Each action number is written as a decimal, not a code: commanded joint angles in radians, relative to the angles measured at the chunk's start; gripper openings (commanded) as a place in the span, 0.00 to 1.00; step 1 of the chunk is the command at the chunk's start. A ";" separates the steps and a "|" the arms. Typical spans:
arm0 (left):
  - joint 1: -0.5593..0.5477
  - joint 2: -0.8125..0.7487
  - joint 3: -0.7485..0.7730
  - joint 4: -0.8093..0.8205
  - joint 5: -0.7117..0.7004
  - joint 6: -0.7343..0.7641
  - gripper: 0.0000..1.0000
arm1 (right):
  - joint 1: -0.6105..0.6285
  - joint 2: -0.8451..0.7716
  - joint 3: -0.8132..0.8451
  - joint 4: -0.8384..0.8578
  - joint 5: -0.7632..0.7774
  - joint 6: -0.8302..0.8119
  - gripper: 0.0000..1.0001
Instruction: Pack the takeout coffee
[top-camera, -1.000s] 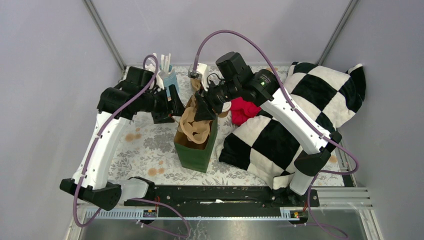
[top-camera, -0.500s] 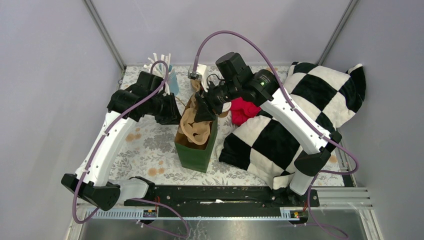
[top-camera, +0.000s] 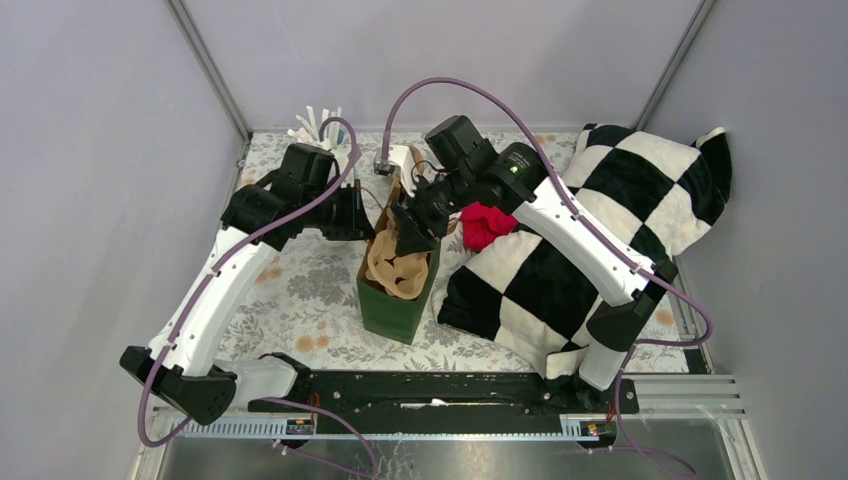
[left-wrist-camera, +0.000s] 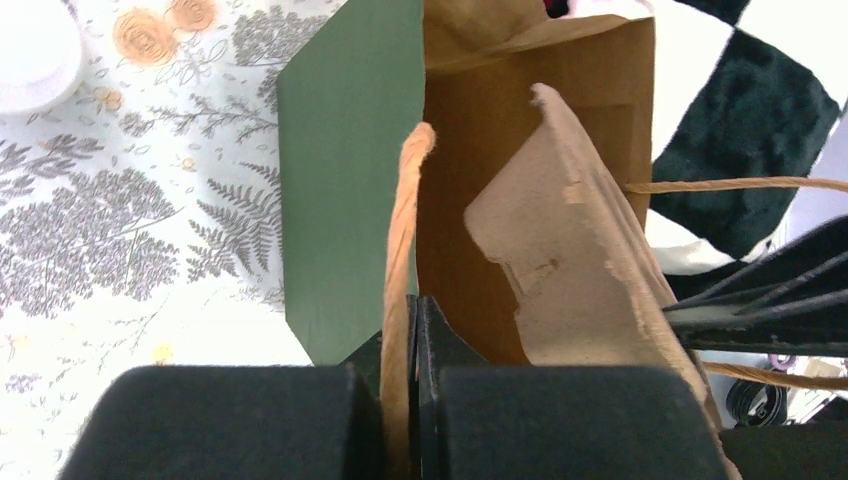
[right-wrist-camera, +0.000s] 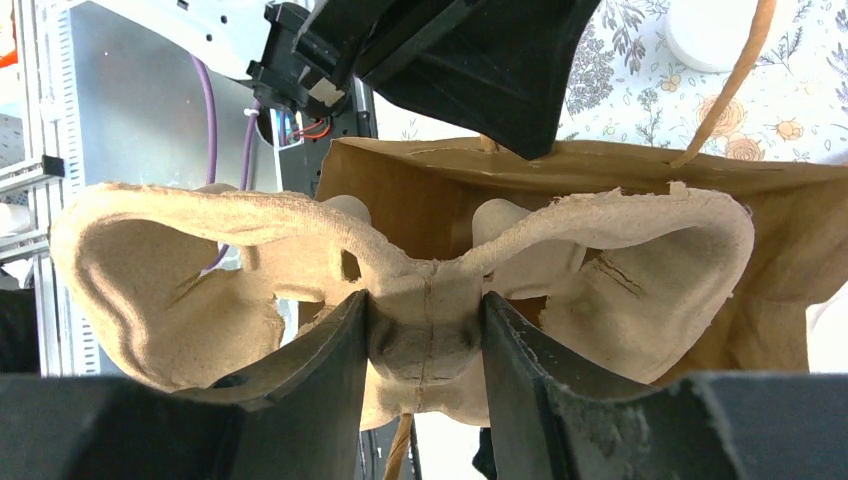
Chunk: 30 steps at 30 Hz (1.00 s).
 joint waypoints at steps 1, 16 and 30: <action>-0.029 -0.044 -0.018 0.125 0.049 0.045 0.00 | 0.009 0.014 0.071 -0.069 0.006 -0.055 0.41; -0.081 -0.028 0.034 0.126 -0.014 0.074 0.00 | 0.003 -0.106 -0.171 0.060 -0.004 -0.018 0.41; -0.105 -0.008 0.060 0.105 0.063 0.158 0.00 | -0.057 -0.084 -0.135 0.028 0.140 -0.068 0.42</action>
